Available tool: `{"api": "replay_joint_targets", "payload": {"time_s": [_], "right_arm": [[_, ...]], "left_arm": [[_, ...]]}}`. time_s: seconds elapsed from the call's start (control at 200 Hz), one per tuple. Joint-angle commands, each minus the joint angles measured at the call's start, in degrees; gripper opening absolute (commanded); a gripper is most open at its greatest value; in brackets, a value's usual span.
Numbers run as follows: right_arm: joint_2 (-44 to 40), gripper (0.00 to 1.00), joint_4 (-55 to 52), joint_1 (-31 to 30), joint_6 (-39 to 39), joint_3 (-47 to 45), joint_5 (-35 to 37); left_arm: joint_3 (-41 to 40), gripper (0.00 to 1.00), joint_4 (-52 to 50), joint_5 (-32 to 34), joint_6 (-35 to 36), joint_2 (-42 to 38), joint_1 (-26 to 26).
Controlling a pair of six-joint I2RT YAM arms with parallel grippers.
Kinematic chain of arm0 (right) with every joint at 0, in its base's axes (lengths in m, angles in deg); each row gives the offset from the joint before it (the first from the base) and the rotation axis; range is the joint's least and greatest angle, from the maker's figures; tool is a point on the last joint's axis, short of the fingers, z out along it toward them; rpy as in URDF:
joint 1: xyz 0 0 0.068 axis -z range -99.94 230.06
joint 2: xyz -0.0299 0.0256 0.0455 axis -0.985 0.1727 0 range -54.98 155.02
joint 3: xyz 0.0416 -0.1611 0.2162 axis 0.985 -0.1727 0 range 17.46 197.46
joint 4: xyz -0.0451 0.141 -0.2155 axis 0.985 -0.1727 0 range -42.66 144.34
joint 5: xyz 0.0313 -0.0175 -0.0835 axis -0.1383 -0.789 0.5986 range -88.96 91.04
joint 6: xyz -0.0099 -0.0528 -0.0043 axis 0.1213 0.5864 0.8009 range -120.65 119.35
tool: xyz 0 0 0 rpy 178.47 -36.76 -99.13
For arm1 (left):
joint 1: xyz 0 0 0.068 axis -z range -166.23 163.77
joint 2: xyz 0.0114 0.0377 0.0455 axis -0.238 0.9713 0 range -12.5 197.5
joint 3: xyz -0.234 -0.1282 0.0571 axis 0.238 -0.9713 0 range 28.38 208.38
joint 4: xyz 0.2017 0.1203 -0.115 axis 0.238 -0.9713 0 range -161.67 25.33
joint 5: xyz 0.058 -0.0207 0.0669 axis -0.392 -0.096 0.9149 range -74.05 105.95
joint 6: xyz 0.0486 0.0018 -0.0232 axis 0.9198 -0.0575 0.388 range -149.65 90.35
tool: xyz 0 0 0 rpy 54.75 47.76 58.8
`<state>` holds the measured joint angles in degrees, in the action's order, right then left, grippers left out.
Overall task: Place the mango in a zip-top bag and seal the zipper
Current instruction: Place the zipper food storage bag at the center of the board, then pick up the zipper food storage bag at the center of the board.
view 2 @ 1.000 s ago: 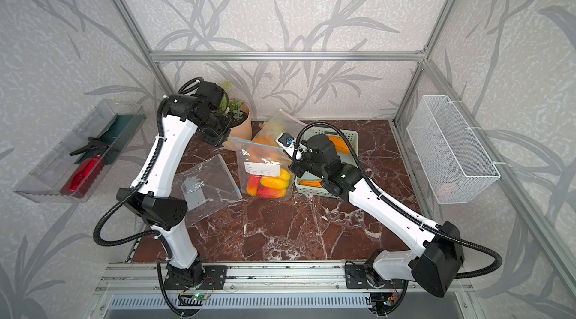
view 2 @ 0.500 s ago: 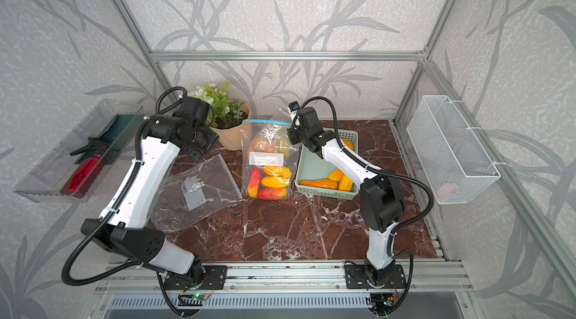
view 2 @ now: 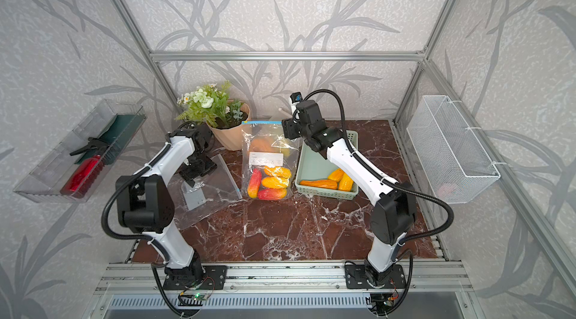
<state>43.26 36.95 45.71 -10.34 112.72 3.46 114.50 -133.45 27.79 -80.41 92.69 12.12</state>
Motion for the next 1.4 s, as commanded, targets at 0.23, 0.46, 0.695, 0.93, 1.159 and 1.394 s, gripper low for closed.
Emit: {"api": "replay_joint_targets", "payload": {"time_s": [0.23,0.46,0.695,0.93,1.159,1.394], "right_arm": [[-3.7,0.71,2.0,-4.2,-2.1,-9.1,-10.9],[-2.8,0.71,1.5,-4.5,-2.2,-8.4,-13.2],[-2.4,0.71,0.8,-4.6,-2.9,-7.7,-13.4],[-2.5,0.71,0.7,-4.8,-2.9,-7.1,-13.5],[-2.2,0.71,0.6,-5.1,-3.0,-6.7,-13.7],[-1.8,0.71,0.2,-5.9,-3.0,-7.0,-14.2]], "left_arm": [[3.1,0.99,12.2,3.2,15.8,6.6,-6.1],[6.4,0.99,14.5,5.5,17.3,8.5,-11.7],[19.9,0.99,-0.1,15.1,19.1,20.2,-13.0],[21.6,0.99,0.0,15.7,23.8,23.8,-15.6],[19.8,0.99,0.7,9.1,22.8,27.0,-16.0],[9.0,0.6,9.6,0.7,21.0,20.9,-16.0]]}}
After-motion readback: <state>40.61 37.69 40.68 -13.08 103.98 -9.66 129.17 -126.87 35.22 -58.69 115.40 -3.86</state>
